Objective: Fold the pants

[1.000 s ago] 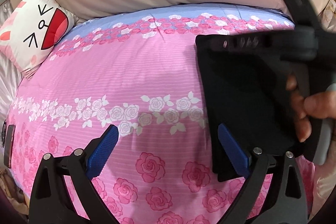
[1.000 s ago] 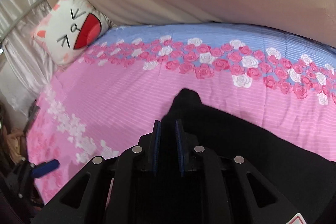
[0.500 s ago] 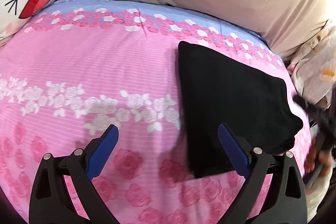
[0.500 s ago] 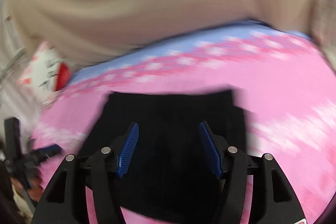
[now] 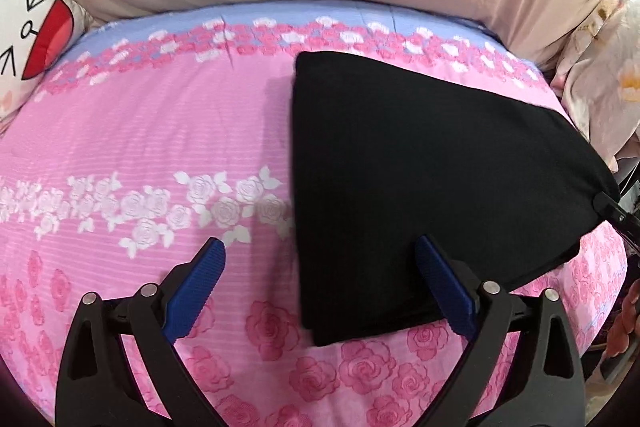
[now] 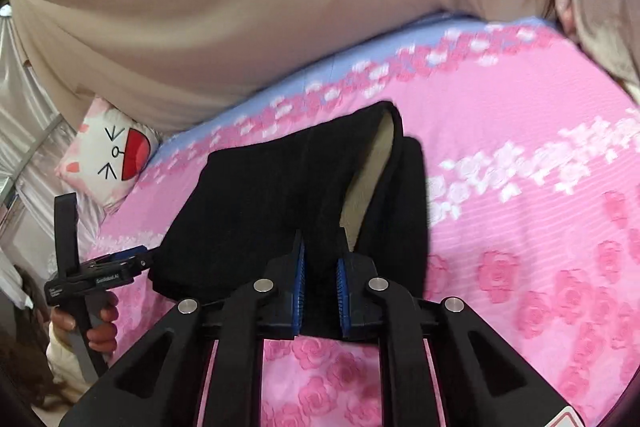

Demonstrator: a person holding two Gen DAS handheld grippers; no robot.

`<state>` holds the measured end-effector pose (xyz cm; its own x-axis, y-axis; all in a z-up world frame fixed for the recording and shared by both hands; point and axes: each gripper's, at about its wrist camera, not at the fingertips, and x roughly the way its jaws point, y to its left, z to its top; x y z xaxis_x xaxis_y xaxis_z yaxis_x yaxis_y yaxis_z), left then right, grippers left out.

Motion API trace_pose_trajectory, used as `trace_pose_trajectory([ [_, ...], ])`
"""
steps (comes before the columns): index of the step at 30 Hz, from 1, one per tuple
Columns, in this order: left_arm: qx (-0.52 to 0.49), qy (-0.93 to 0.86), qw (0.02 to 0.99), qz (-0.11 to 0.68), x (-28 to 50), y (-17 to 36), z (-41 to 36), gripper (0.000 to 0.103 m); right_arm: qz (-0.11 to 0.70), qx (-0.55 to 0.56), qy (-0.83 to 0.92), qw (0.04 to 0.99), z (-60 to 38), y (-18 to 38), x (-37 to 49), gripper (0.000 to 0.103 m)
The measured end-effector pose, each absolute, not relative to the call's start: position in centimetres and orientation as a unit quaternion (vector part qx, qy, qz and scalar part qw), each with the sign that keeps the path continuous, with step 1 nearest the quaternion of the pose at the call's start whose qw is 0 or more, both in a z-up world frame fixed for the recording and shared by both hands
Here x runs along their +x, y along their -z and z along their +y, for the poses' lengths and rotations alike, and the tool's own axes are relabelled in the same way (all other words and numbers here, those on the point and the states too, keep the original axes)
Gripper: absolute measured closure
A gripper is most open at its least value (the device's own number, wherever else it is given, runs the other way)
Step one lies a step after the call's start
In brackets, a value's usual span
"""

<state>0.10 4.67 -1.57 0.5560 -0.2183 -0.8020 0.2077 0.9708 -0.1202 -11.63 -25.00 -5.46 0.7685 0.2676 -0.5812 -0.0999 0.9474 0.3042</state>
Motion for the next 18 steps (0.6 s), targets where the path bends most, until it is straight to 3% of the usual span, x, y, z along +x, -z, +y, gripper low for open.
trace_pose_trajectory([
  [4, -0.026, 0.122, 0.87, 0.477, 0.9, 2.6, 5.0, 0.005, 0.36, 0.132, -0.081, 0.92, -25.7, 9.2, -10.7, 0.077],
  [6, -0.07, 0.139, 0.861, 0.483, 1.3, 2.4, 5.8, 0.005, 0.348, 0.159, -0.085, 0.92, -26.2, 8.3, -11.6, 0.052],
  [7, -0.085, 0.144, 0.858, 0.485, 1.5, 2.4, 6.1, 0.005, 0.333, 0.161, -0.064, 0.927, -26.5, 7.5, -12.2, 0.026],
  [8, -0.104, 0.15, 0.853, 0.489, 1.9, 2.6, 6.4, 0.005, 0.317, 0.159, -0.041, 0.934, -26.9, 7.1, -12.7, 0.021],
  [15, -0.181, 0.178, 0.815, 0.522, 4.1, 5.0, 6.4, 0.005, 0.386, 0.283, -0.095, 0.873, -28.6, 10.6, -9.9, 0.02],
  [18, -0.187, 0.195, 0.806, 0.526, 4.6, 5.1, 5.7, 0.005, 0.376, 0.308, -0.116, 0.867, -28.6, 11.0, -9.0, 0.02],
])
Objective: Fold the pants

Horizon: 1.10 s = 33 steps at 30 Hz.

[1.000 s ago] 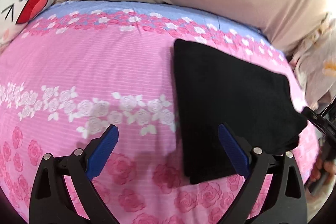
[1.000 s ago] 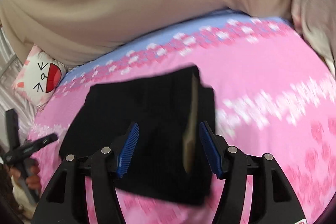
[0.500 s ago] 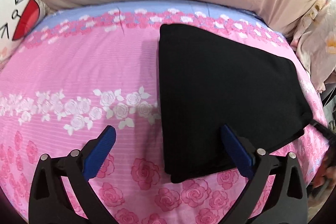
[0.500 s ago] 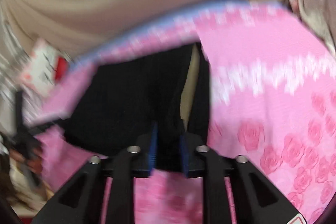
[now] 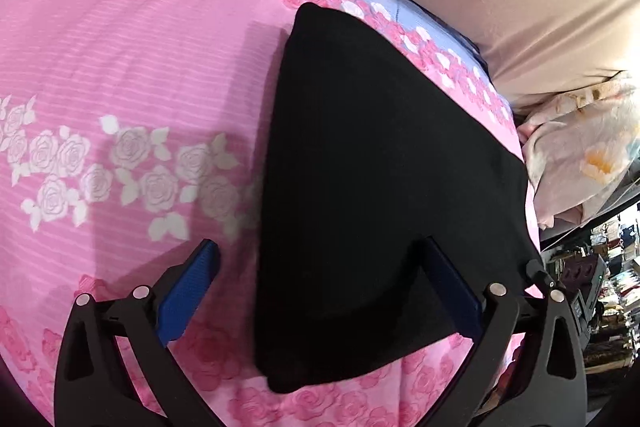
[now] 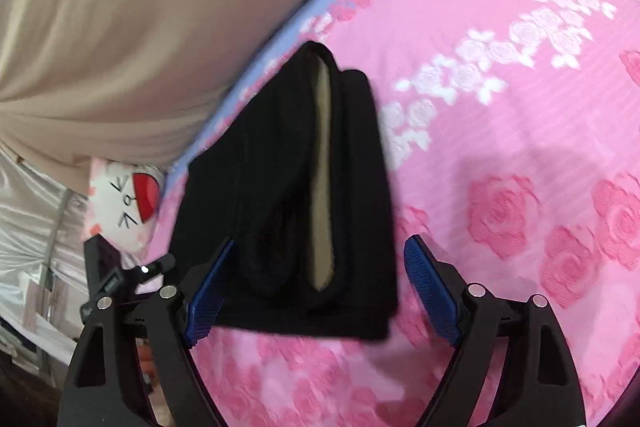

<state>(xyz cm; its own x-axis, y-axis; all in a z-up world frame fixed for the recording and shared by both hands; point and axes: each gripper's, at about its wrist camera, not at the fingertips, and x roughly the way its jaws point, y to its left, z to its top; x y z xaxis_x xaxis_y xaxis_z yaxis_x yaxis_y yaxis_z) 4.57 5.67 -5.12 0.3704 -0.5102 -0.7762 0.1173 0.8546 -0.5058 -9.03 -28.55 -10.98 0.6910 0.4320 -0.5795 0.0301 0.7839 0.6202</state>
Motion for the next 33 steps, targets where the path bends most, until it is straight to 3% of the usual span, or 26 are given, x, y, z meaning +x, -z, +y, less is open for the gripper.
trace_pose_trajectory([
  [6, -0.172, 0.228, 0.81, 0.512, 5.9, 5.2, 3.5, 0.005, 0.38, 0.286, -0.13, 0.87, -27.0, 11.0, -6.2, 0.014],
  [9, -0.15, 0.21, 0.824, 0.504, 6.3, 5.3, 2.3, 0.005, 0.38, 0.274, -0.148, 0.871, -26.7, 10.9, -5.4, 0.005],
  [17, -0.128, 0.186, 0.854, 0.469, 5.2, 5.5, 1.7, 0.005, 0.358, 0.256, -0.129, 0.889, -26.1, 11.0, -5.8, 0.006],
  [18, -0.123, 0.181, 0.856, 0.468, 5.2, 5.5, 1.5, 0.005, 0.351, 0.262, -0.119, 0.891, -26.0, 11.0, -5.9, 0.009],
  [20, -0.108, 0.175, 0.856, 0.474, 5.4, 5.4, 1.0, 0.005, 0.352, 0.245, -0.094, 0.898, -25.7, 11.1, -6.0, 0.041],
  [21, -0.107, 0.172, 0.855, 0.477, 5.4, 5.4, 1.0, 0.007, 0.353, 0.239, -0.088, 0.9, -25.6, 11.1, -6.1, 0.047],
  [23, -0.115, 0.156, 0.855, 0.48, 5.4, 5.1, 1.3, 0.02, 0.35, 0.255, -0.1, 0.896, -26.1, 11.2, -6.3, 0.059],
  [25, -0.126, 0.151, 0.856, 0.479, 5.2, 4.5, 1.8, 0.043, 0.346, 0.259, -0.102, 0.896, -26.3, 11.2, -6.6, 0.062],
  [28, -0.122, 0.156, 0.86, 0.471, 4.6, 3.4, 2.2, 0.063, 0.338, 0.245, -0.098, 0.904, -25.6, 10.4, -7.0, 0.064],
  [33, -0.12, 0.163, 0.864, 0.461, 3.4, 2.1, 2.5, 0.068, 0.322, 0.236, -0.118, 0.909, -24.4, 8.5, -7.9, 0.065],
])
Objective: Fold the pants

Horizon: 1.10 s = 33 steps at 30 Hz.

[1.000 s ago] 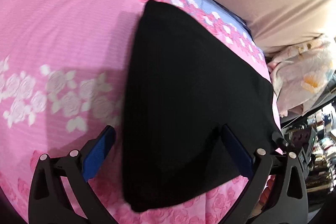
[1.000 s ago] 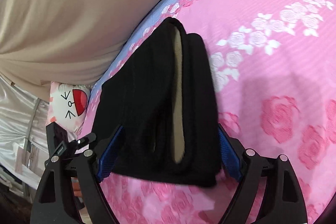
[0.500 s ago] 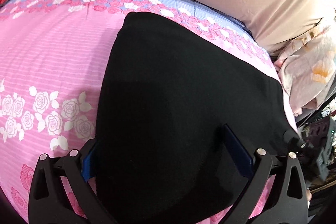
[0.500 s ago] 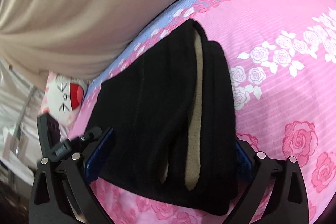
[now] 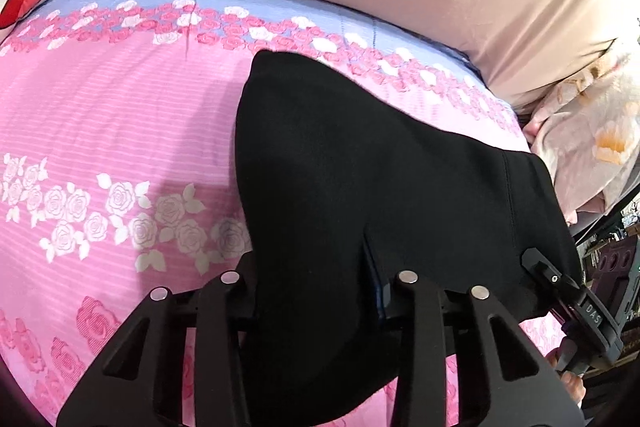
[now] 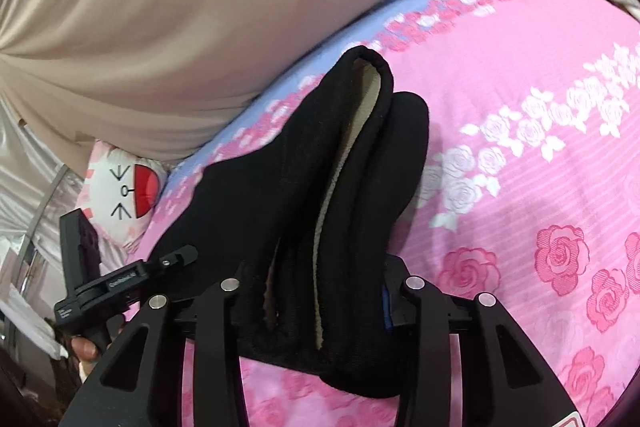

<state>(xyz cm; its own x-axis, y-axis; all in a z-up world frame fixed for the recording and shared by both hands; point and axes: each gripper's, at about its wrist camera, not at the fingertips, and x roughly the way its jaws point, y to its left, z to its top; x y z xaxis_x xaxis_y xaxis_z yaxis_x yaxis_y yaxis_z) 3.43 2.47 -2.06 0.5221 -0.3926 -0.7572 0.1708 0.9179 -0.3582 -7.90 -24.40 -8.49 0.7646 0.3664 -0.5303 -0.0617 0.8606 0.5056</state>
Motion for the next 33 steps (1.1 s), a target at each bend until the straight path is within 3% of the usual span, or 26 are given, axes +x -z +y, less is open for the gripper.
trace_pose_trajectory([
  [17, -0.115, 0.197, 0.877, 0.424, -6.2, -2.1, 6.2, 0.069, 0.326, 0.213, -0.182, 0.903, -21.7, 7.1, -16.3, 0.065],
  [33, -0.103, 0.202, 0.932, 0.282, -9.9, -10.5, 8.7, 0.068, 0.222, 0.162, -0.245, 0.93, -19.0, -0.1, -18.8, 0.065],
])
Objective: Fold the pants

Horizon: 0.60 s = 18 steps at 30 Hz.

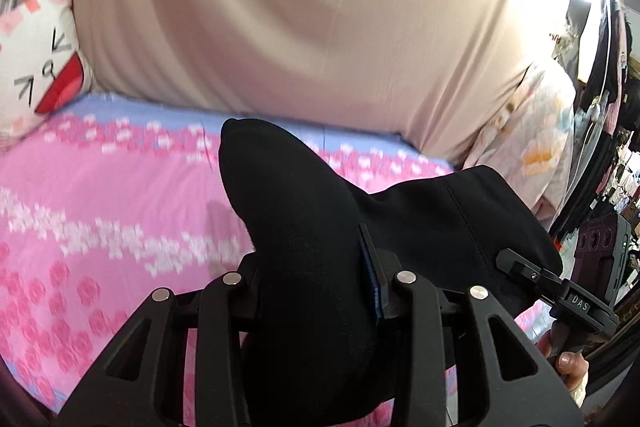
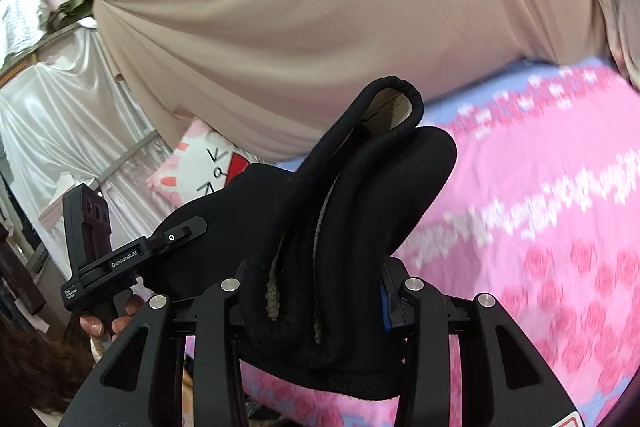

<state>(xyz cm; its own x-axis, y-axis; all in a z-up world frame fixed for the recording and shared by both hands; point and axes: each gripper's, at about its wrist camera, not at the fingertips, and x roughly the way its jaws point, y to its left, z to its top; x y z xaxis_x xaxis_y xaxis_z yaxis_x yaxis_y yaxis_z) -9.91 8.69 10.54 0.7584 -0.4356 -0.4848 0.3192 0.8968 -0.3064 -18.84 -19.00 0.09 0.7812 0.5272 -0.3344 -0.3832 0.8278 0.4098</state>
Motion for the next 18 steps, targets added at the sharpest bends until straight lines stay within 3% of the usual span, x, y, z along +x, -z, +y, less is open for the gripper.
trace_pose_trajectory([
  [18, -0.069, 0.182, 0.965, 0.176, -1.7, -16.8, 7.4, 0.068, 0.12, 0.131, -0.263, 0.948, -18.7, -8.1, -9.4, 0.065],
])
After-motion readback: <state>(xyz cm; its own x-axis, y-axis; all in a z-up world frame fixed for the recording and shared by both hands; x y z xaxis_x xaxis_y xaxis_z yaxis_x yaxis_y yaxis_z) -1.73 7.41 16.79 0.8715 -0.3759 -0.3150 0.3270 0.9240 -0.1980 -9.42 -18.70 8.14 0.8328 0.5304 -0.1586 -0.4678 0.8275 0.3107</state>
